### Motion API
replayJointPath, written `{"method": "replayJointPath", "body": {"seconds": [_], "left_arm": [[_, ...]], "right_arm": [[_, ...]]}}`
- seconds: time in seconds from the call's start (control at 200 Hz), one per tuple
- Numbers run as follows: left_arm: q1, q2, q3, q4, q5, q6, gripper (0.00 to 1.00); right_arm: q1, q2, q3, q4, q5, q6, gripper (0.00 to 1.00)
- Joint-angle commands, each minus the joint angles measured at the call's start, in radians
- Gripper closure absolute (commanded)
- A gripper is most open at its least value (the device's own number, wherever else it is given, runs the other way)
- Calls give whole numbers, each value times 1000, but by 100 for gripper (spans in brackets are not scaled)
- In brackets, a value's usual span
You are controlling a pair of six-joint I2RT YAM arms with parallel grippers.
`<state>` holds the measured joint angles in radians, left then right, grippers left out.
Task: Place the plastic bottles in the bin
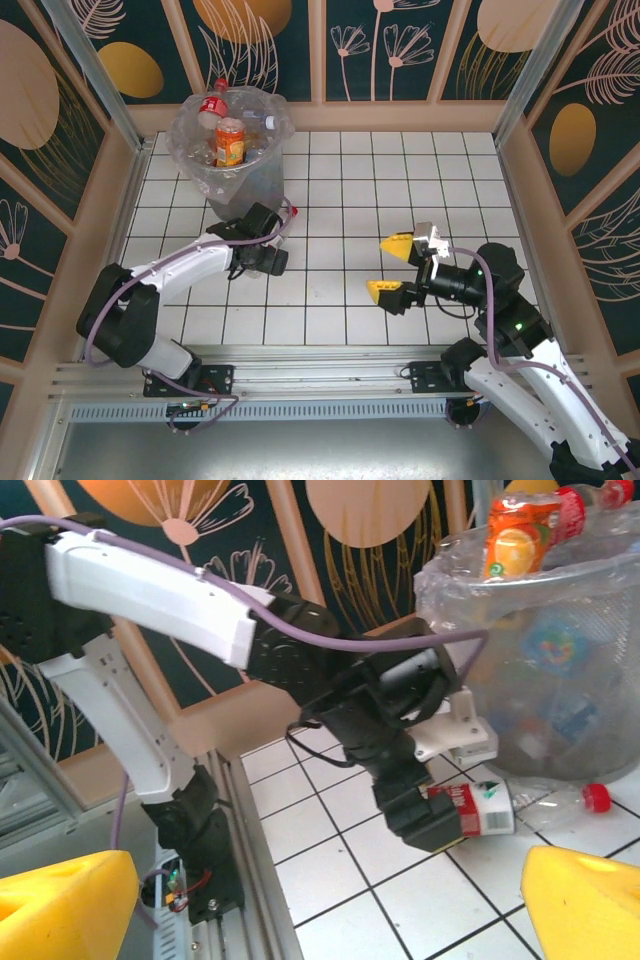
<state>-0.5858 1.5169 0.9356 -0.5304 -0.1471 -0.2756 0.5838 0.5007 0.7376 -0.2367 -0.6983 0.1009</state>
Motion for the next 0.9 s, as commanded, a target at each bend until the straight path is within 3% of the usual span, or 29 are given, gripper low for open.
{"method": "replayJointPath", "body": {"seconds": [0.0,0.19,0.34,0.52,0.761,0.896], "left_arm": [[-5,36,9,24,-63,-4,11],[-6,107,29,24,-131,-4,18],[-6,138,31,38,-107,-6,27],[-6,112,56,63,-17,0,40],[-58,49,119,69,80,-38,45],[-80,37,183,93,131,-133,47]], "right_arm": [[-4,9,-8,30,-67,-24,1],[-4,17,-7,28,-53,-21,1],[-4,19,-6,19,-34,-23,1],[-5,16,-5,19,-10,-23,1],[-4,7,-6,25,31,-20,1],[-4,0,-9,30,51,-17,1]]}}
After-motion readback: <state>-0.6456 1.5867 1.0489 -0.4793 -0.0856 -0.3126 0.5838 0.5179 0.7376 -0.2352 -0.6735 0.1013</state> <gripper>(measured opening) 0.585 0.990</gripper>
